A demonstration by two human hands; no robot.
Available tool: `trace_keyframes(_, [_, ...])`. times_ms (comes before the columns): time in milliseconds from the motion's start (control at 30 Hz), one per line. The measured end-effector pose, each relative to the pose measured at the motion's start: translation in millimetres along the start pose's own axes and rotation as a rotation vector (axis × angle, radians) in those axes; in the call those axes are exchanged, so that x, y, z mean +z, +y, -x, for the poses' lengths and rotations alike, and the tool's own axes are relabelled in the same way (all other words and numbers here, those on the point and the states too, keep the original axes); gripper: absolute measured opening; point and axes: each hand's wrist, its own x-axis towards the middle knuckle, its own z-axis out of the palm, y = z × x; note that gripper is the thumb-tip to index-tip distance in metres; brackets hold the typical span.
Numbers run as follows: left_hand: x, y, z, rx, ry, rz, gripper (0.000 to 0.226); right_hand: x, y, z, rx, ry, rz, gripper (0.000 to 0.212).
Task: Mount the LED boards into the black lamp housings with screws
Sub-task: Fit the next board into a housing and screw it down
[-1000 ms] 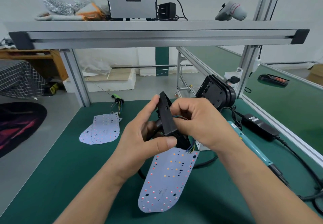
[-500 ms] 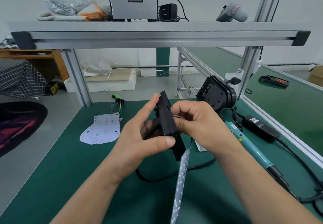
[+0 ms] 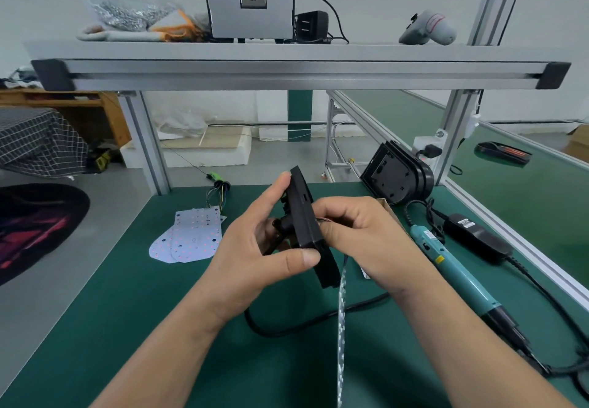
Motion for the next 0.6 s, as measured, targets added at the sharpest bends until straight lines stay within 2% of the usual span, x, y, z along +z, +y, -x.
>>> trace_keyframes(167, [0, -2, -1, -0.012, -0.003, 0.026, 0.111, -1, 6, 2, 0.025, -0.124, 0.026, 0.035])
trace_keyframes(333, [3, -5, -5, -0.021, 0.003, 0.048, 0.107, 2, 14, 1, 0.059, -0.078, -0.010, 0.032])
trace_keyframes(400, [4, -8, -6, -0.044, 0.028, 0.044, 0.096, 4, 20, 1, 0.060, -0.027, -0.047, 0.031])
trace_keyframes(500, [3, -12, -5, -0.061, 0.081, 0.064, 0.063, 5, 31, 3, 0.075, 0.049, -0.138, 0.028])
trace_keyframes(600, [1, -17, -4, -0.047, 0.136, 0.060, 0.041, -3, 37, 1, 0.049, 0.154, -0.213, 0.029])
